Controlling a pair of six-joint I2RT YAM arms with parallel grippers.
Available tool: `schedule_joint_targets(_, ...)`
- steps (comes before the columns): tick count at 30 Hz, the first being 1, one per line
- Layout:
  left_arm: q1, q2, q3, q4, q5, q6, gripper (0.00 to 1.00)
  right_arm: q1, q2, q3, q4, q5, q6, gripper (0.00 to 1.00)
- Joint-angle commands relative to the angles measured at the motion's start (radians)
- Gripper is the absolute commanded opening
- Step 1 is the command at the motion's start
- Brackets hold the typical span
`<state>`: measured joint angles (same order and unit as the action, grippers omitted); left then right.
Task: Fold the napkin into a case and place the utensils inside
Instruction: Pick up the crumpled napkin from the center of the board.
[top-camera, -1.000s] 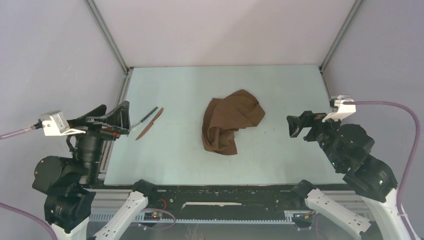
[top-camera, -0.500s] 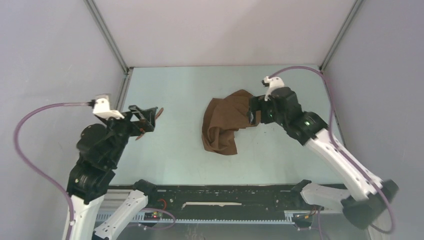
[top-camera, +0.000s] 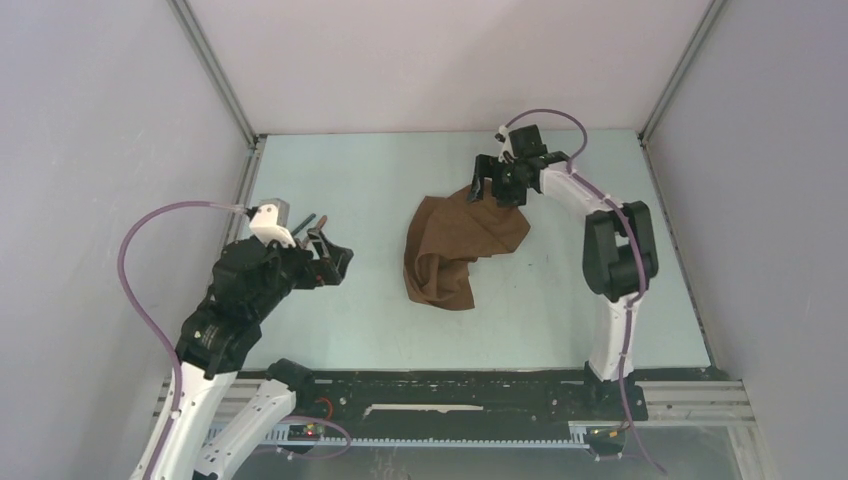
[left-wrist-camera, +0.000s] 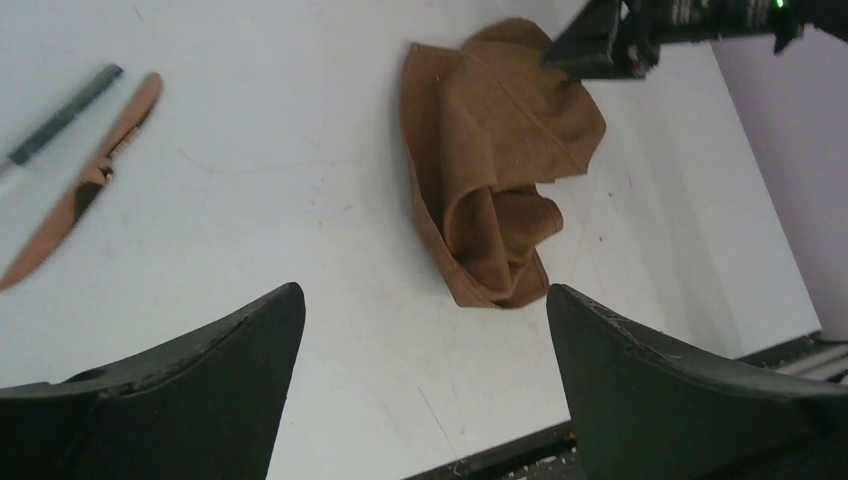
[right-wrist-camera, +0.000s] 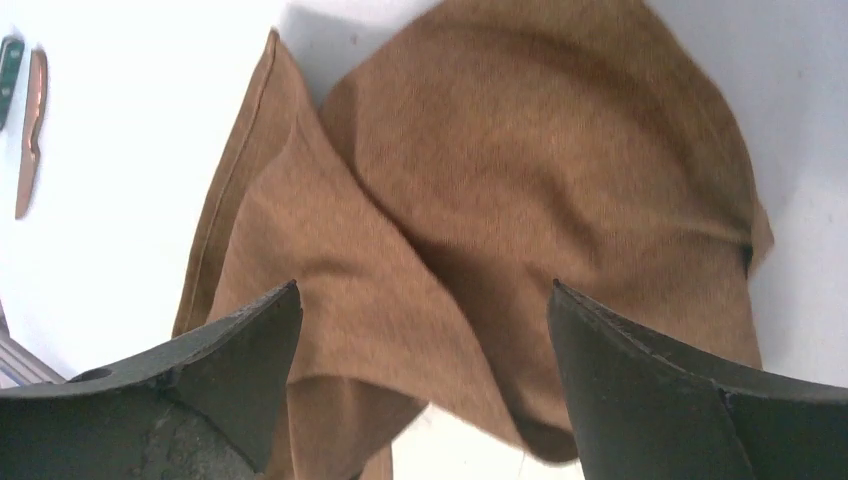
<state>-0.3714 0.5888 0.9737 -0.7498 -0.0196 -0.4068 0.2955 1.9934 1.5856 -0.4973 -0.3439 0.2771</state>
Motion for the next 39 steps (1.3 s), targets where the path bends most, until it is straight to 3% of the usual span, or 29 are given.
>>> schedule_joint_targets(1,-0.009,-0.014,-0.034,0.026,0.075,-0.035,1.00,-0.011,0.100,0.177,-0.081,-0.005,-0.016,1.00)
schedule_joint_targets(8,-0.015,-0.030,-0.159,0.099,0.157,-0.118,1.00,-0.004,0.131,0.135,-0.101,0.030,0.029,0.95)
schedule_joint_targets(15,-0.113,0.108,-0.322,0.336,0.240,-0.304,0.99,-0.007,-0.001,-0.182,0.077,0.033,0.123,0.87)
schedule_joint_targets(21,-0.290,0.351,-0.399,0.589,0.119,-0.438,0.83,0.003,-0.209,-0.551,0.265,-0.025,0.229,0.79)
schedule_joint_targets(25,-0.308,0.495,-0.461,0.759,0.069,-0.524,0.66,0.065,-0.356,-0.809,0.440,-0.091,0.341,0.73)
schedule_joint_targets(29,-0.306,0.615,-0.467,0.851,0.051,-0.555,0.51,0.190,-0.540,-0.990,0.511,-0.072,0.448,0.71)
schedule_joint_targets(34,-0.288,0.671,-0.461,0.853,-0.042,-0.533,0.44,0.399,-0.792,-1.057,0.445,0.075,0.521,0.72)
schedule_joint_targets(37,-0.242,0.662,-0.477,0.841,-0.064,-0.507,0.41,0.359,-0.882,-1.028,0.378,0.130,0.446,0.78)
schedule_joint_targets(39,-0.201,0.664,-0.480,0.837,-0.037,-0.487,0.40,0.249,-0.879,-0.967,0.336,0.126,0.395,0.81)
